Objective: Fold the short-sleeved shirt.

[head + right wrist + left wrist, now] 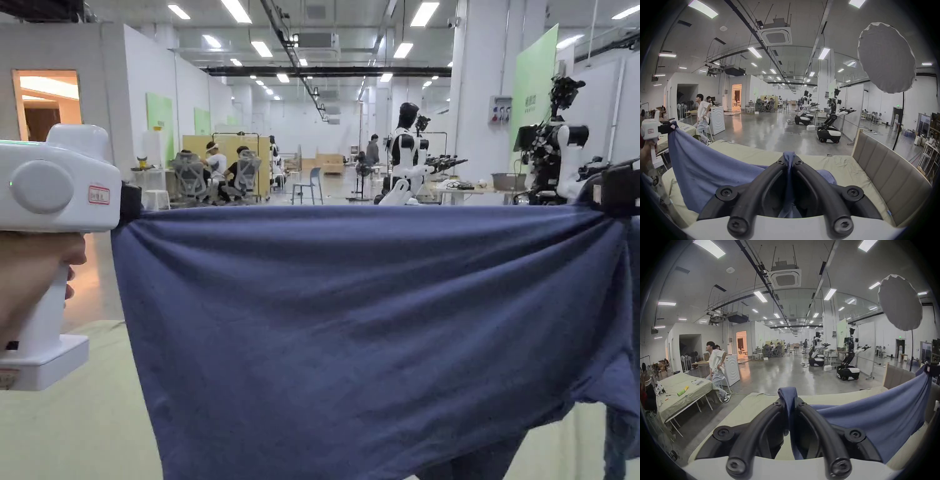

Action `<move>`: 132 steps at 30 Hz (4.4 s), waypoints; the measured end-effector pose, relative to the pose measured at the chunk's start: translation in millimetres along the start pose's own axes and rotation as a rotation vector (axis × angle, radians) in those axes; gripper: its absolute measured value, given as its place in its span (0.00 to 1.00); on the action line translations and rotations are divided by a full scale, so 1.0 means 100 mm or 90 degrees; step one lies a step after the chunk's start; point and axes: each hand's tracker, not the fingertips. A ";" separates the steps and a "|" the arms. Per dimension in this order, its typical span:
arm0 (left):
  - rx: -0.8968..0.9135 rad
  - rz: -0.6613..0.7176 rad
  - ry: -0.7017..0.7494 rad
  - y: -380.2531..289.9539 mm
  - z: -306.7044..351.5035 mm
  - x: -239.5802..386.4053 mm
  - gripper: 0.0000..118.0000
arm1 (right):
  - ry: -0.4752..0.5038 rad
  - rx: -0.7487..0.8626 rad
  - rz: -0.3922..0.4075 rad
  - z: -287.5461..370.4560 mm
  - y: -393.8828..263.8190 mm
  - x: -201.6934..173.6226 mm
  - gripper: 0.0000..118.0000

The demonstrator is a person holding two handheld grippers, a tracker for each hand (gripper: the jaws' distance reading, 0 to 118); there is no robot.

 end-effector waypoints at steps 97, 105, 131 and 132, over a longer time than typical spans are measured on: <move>-0.267 0.156 -0.115 -4.24 2.02 -0.08 0.08 | 0.088 -0.180 0.092 1.90 -3.61 -0.79 0.07; -0.257 0.185 -0.135 -4.21 2.01 -0.06 0.08 | 0.209 -0.353 0.088 -0.43 -3.40 -0.82 1.00; -0.071 0.152 -0.159 -2.98 2.57 -0.05 0.08 | 0.098 -0.162 0.005 1.16 -1.74 -0.22 0.04; -0.046 0.150 -0.169 -2.78 2.65 -0.06 0.08 | 0.090 -0.135 -0.012 1.40 -1.53 -0.14 0.04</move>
